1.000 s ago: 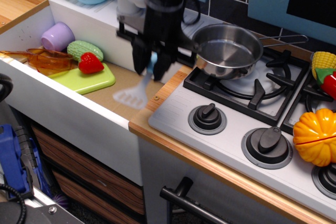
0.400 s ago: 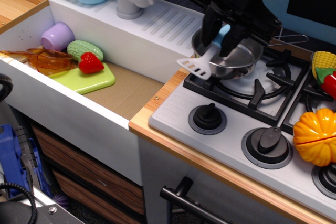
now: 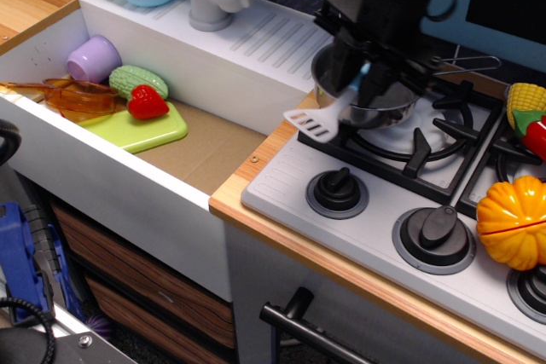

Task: Put spatula in pan

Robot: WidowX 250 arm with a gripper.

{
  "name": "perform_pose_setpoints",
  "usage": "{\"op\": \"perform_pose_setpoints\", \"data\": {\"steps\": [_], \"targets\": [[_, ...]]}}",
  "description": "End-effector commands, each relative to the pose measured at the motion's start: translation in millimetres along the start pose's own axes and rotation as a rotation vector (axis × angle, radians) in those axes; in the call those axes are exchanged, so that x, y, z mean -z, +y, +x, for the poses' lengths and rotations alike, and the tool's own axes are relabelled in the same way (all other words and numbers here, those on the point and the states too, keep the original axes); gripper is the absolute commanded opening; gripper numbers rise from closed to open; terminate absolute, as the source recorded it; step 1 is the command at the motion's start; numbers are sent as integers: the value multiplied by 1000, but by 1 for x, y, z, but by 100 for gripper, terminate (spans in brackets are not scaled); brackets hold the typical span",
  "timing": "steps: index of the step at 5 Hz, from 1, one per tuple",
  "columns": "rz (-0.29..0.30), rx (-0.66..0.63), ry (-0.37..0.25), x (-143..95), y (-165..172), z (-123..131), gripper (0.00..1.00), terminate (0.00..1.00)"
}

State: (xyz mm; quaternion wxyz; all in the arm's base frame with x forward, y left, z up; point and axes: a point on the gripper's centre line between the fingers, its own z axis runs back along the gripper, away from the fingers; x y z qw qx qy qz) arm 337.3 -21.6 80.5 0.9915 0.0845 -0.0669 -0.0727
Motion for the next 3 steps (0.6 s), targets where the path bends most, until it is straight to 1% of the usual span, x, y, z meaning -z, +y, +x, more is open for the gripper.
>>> {"op": "perform_pose_setpoints", "data": {"steps": [1, 2, 3], "targets": [[-7, 37, -92, -4, 8, 33, 0, 0], [-37, 89, -114, -5, 13, 50, 100, 0], [-37, 89, -114, -5, 13, 50, 100, 100]]}}
